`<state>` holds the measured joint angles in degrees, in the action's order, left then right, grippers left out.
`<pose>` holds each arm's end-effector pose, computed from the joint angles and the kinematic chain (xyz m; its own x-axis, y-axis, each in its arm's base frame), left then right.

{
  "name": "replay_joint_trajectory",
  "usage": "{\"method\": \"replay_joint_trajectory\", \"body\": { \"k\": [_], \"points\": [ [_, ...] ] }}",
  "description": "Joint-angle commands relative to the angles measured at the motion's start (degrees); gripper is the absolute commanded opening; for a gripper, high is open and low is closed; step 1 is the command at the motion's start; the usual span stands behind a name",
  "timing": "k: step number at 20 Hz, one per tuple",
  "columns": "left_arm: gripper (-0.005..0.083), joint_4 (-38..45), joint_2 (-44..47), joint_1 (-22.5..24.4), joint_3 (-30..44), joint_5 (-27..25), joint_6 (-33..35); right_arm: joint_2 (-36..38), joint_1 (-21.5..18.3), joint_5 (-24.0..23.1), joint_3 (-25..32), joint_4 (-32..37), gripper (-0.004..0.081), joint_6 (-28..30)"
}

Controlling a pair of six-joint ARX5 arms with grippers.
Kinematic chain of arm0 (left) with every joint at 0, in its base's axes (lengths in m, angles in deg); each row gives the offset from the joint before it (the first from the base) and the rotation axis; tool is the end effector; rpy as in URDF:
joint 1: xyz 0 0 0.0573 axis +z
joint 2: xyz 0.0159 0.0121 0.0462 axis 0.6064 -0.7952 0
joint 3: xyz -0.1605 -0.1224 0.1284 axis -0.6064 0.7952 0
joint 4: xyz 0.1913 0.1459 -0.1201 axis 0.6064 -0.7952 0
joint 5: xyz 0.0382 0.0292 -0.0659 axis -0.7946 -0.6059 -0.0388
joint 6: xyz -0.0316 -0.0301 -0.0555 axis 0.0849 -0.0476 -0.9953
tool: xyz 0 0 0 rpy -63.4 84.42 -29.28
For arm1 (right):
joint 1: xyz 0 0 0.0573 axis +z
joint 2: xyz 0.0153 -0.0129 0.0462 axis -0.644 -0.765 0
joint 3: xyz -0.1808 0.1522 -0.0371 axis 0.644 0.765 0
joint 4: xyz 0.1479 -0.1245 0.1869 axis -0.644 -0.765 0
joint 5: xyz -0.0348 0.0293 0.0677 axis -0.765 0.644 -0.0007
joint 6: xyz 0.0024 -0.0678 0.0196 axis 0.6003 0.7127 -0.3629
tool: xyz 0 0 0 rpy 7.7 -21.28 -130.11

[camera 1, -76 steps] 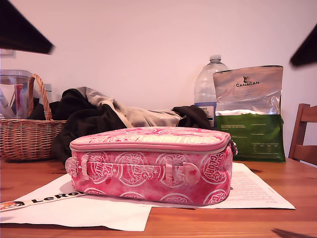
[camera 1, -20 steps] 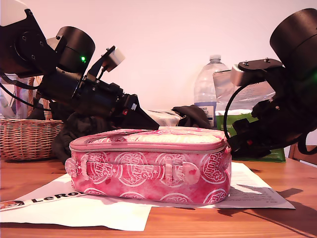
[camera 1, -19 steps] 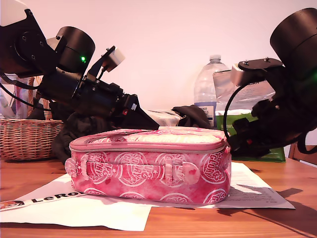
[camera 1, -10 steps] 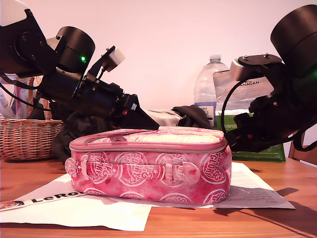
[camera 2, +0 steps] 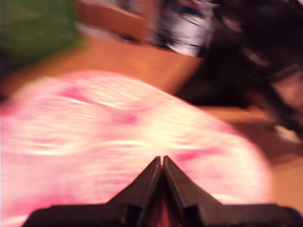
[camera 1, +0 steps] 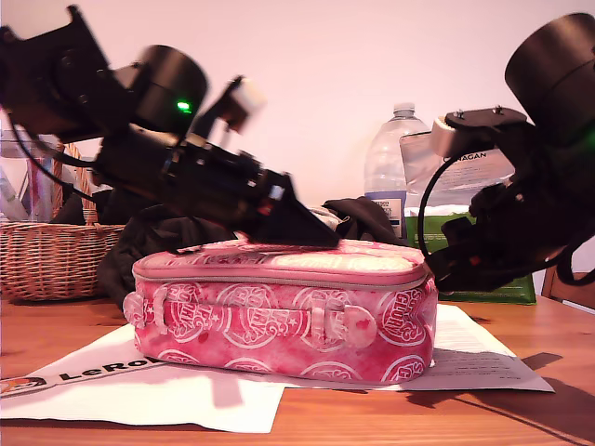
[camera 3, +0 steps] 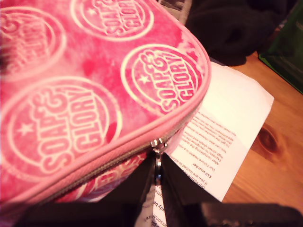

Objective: Open the zipper in the zip bag in front of you

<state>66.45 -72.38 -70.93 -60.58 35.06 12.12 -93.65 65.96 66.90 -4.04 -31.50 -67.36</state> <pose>0.3002 -0.2412 0.1084 0.1759 -0.8915 -0.4176 0.9618 0.2460 -0.1202 0.2621 0.1251 0.0868 0.7842 0.3449 -0.5158 -0.5176 0.8220 -0.2373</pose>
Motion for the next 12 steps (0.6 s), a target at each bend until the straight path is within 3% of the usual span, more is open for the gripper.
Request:
{"method": "replay_joint_trajectory", "body": {
  "k": [1,7,12],
  "points": [
    [-0.0021,-3.63,0.72,0.44,0.02,2.19,0.26,2.03,-0.02,0.46,0.31,-1.07,-0.0013,0.46],
    [-0.0021,-19.8,9.66,0.07,0.0,2.43,4.22,5.11,-0.07,4.83,0.26,-3.82,-0.0013,0.48],
    [-0.0021,-21.29,6.43,-2.27,0.02,-2.89,4.28,5.18,-0.02,7.85,0.2,-4.35,-0.0013,0.2]
  ]
}}
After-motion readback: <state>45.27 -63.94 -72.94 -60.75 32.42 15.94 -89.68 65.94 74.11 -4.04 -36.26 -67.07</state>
